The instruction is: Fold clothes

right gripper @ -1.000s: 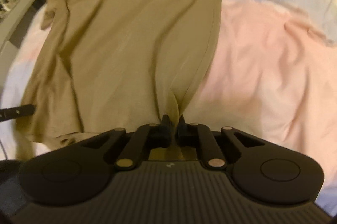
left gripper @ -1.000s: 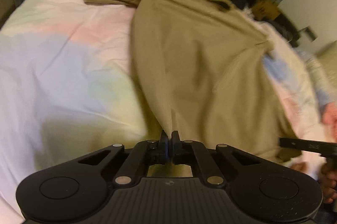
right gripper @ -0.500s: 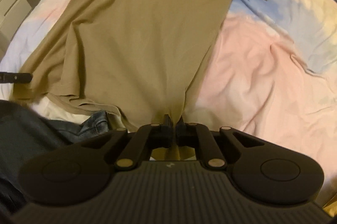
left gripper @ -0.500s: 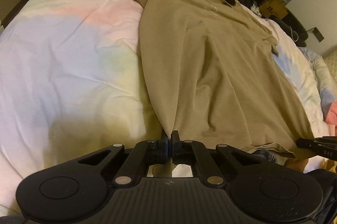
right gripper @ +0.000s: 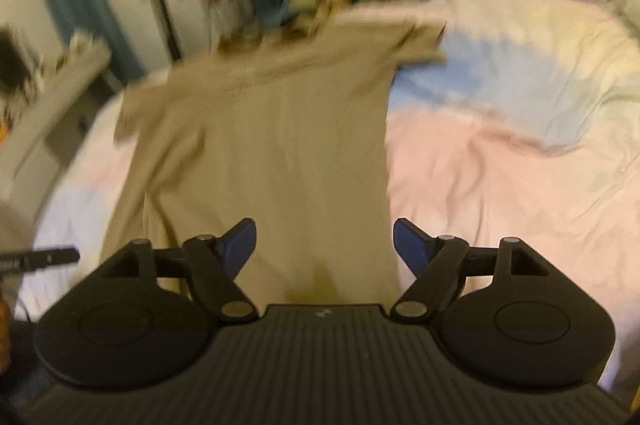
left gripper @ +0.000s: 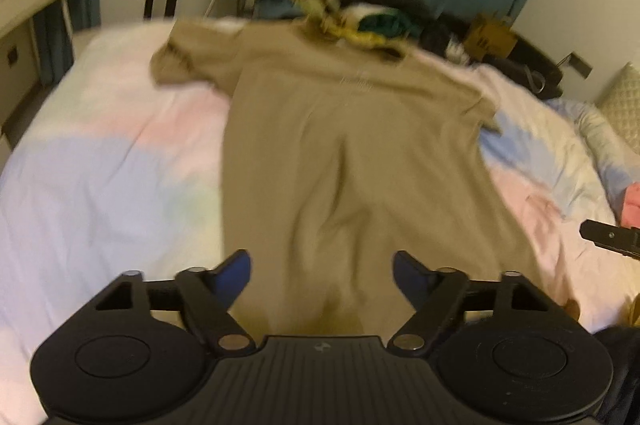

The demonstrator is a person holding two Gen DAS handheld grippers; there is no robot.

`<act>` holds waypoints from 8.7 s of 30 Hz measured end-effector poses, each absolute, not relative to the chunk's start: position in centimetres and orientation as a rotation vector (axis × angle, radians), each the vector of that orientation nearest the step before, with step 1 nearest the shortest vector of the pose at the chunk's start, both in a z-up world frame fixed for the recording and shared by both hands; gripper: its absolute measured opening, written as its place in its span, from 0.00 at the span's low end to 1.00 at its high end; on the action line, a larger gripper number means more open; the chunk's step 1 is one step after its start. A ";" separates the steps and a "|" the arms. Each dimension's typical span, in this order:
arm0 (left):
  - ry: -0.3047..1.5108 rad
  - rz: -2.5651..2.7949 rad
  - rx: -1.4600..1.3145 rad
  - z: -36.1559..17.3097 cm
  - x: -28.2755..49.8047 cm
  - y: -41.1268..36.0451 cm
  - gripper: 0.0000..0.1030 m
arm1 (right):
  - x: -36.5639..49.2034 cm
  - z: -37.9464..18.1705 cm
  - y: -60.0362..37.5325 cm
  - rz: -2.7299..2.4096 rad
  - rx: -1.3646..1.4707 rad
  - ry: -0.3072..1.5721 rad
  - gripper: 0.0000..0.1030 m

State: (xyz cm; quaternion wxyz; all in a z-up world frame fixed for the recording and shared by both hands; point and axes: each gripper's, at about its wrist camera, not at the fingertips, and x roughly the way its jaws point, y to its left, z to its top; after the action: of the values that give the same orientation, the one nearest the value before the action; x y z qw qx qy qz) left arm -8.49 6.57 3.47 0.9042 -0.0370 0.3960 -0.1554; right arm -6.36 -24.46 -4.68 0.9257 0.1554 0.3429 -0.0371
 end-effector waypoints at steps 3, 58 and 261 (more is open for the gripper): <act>0.718 -0.321 -0.049 4.8 -8.2 4.3 0.86 | -6.5 -4.4 -24.3 -0.107 0.350 0.580 0.75; 0.589 -0.141 -0.109 -5.1 5.5 1.8 1.00 | 27.8 -22.4 -42.0 -0.216 1.025 0.255 0.77; 0.526 0.127 -0.689 -11.3 23.6 16.9 0.79 | 11.4 -11.7 -23.2 0.111 0.455 0.481 0.74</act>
State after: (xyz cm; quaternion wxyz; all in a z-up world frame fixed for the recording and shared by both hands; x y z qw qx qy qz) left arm 23.61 16.94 -11.29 0.9056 -0.3335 0.2547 0.0617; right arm 11.41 -23.17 -11.72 0.9442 0.2234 0.2359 0.0546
